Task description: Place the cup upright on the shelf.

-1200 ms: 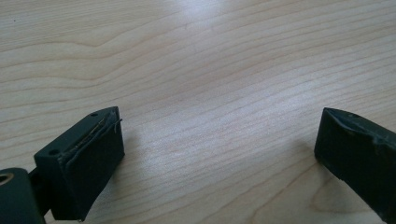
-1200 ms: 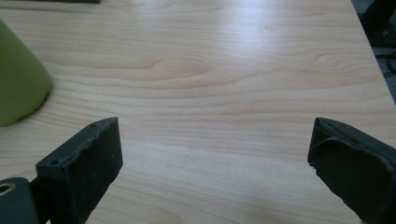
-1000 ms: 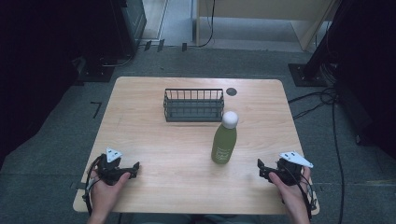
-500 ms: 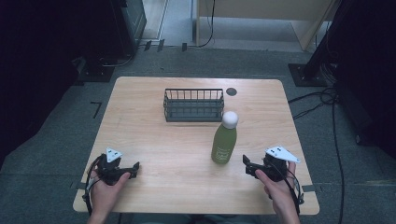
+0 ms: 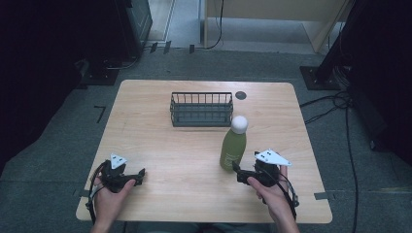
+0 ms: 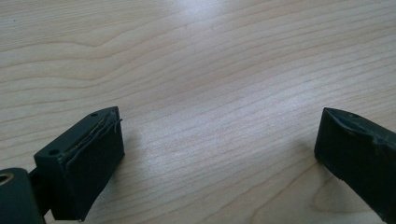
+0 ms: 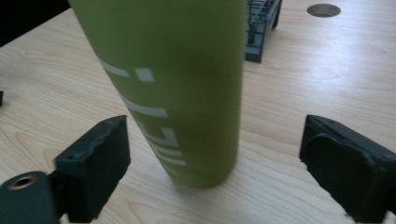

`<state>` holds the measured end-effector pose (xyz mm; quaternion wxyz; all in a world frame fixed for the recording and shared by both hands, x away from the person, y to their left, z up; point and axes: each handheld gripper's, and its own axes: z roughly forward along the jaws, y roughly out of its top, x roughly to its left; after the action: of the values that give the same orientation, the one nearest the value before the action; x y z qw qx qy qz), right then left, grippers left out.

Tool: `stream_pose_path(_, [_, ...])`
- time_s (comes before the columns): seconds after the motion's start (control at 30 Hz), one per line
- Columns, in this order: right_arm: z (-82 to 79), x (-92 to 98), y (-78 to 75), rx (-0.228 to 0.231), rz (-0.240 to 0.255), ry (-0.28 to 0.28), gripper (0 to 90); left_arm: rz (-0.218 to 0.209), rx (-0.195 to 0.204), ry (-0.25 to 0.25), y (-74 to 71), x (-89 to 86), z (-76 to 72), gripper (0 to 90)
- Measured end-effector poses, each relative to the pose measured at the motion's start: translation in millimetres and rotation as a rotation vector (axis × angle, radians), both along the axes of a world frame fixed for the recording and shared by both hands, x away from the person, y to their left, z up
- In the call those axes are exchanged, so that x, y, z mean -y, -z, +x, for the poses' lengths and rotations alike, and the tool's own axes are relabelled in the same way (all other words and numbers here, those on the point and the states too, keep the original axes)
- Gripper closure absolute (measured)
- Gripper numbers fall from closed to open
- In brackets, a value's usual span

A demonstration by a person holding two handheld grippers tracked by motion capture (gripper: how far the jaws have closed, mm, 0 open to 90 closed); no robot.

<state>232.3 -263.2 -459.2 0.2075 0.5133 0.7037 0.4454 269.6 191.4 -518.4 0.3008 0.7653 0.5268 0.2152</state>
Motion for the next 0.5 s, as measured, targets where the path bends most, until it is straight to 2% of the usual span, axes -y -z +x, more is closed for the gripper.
stream_pose_path(0.33, [9.7, -15.9, -4.1, 0.03, 0.032, -0.018, 13.2, 0.0, 0.0, 0.0, 0.0, 0.0, 0.0, 1.6])
stream_pose_path(0.5, [15.7, -21.5, -5.9, 0.03, 0.053, -0.018, 13.5, 0.0, 0.0, 0.0, 0.0, 0.0, 0.0, 1.6])
